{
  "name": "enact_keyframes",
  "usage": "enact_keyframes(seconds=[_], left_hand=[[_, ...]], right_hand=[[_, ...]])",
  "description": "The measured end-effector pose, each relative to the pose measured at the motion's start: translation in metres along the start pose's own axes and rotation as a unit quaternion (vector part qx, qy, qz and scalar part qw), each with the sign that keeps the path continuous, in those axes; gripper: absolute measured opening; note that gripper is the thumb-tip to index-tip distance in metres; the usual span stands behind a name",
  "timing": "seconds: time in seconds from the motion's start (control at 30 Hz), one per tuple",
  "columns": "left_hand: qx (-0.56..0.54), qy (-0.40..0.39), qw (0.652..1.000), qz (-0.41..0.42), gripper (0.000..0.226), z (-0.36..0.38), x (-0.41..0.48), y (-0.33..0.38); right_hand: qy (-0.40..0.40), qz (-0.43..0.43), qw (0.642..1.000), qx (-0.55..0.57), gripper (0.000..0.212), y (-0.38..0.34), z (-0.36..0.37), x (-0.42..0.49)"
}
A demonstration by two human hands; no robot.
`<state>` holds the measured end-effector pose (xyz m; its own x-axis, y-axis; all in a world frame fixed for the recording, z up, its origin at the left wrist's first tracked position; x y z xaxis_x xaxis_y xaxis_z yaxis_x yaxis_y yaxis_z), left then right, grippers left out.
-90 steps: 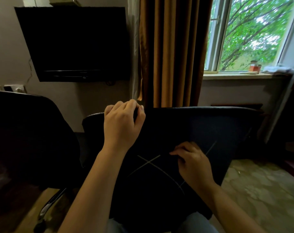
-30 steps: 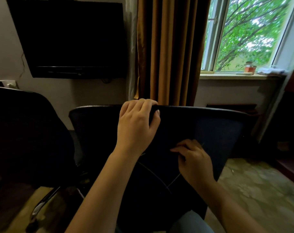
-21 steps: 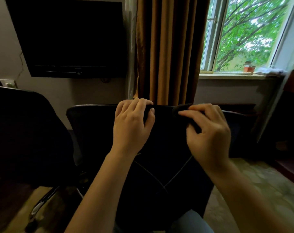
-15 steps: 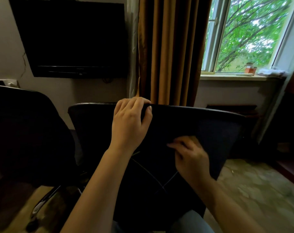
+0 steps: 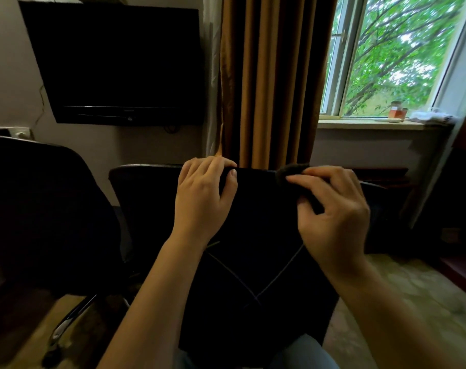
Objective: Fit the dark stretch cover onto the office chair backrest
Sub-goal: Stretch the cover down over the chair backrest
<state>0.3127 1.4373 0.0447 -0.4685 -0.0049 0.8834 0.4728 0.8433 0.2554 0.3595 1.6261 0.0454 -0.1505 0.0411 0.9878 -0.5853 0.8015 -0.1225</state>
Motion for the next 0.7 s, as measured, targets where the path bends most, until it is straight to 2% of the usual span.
enact_keyframes(seconds=[0.07,0.23,0.37,0.5,0.7], left_hand=[[-0.001,0.003,1.0,0.001,0.03,0.0,0.001,-0.001],[-0.001,-0.003,1.0,0.006,0.031,0.0,0.003,-0.001],[-0.001,-0.011,1.0,0.011,0.032,-0.001,0.001,-0.002],[-0.005,-0.011,1.0,0.009,0.03,0.0,0.001,-0.002],[-0.012,0.0,1.0,0.007,0.028,0.0,0.001,-0.004]], right_hand=[[-0.022,0.006,1.0,-0.004,0.024,0.009,0.009,-0.014],[-0.137,0.023,0.989,-0.047,0.032,0.036,0.042,-0.093],[-0.186,0.047,0.981,-0.033,0.038,0.037,0.048,-0.104],[-0.129,0.021,0.991,-0.005,0.025,0.018,0.026,-0.065],[-0.011,0.006,1.0,-0.007,0.026,0.002,-0.003,0.001]])
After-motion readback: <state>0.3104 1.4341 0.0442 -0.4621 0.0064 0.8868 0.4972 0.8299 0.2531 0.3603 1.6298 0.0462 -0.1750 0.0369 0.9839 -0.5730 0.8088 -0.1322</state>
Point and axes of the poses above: each hand's wrist, its own x-axis towards the middle knuckle, its own z-axis out of the palm, y = z × x, the point moved 6 cm from there along x, towards the middle knuckle, and after that the axes turned 3 degrees about y, right-handed, at the moved point
